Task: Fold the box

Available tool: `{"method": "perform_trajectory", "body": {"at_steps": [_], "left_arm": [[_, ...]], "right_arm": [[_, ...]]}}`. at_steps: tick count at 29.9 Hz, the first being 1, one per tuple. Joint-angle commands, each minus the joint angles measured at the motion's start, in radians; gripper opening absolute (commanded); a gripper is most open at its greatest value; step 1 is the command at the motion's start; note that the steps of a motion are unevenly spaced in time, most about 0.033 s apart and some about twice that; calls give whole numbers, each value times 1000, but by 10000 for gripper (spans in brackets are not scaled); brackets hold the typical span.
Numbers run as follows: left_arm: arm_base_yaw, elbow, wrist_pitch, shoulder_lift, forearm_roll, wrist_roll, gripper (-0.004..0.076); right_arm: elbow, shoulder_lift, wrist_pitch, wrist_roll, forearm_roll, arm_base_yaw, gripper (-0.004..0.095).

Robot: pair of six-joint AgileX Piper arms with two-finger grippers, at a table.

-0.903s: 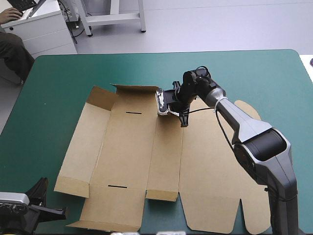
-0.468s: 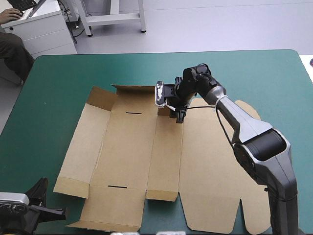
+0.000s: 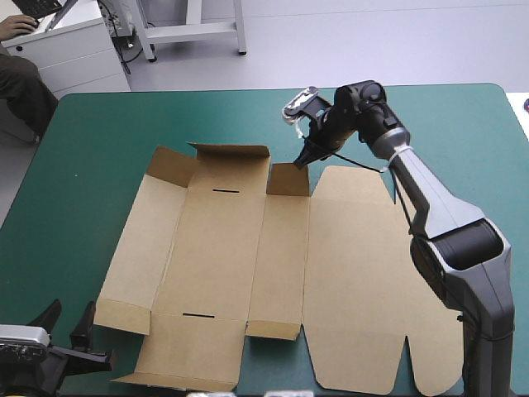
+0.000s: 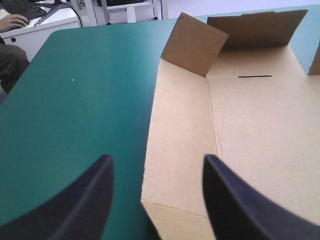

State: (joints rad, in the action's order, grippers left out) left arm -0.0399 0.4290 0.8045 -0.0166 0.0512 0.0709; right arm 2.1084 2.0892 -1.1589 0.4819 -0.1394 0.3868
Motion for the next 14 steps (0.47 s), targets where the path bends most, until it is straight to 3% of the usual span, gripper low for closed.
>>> {"method": "perform_trajectory", "body": {"at_steps": [1,8,14], "left_arm": [[-1,23,-74,-13,3,-6,575],[-1,23,-76,-13,3,-6,564],[-1,44,-130,82,-30,-6,564]], "right_arm": [[33,-83,-20,-111,-83,-66,6],[11,-131,-93,-236,-73,-148,0],[-173,-257,-17,-254,-71,-156,0]]}}
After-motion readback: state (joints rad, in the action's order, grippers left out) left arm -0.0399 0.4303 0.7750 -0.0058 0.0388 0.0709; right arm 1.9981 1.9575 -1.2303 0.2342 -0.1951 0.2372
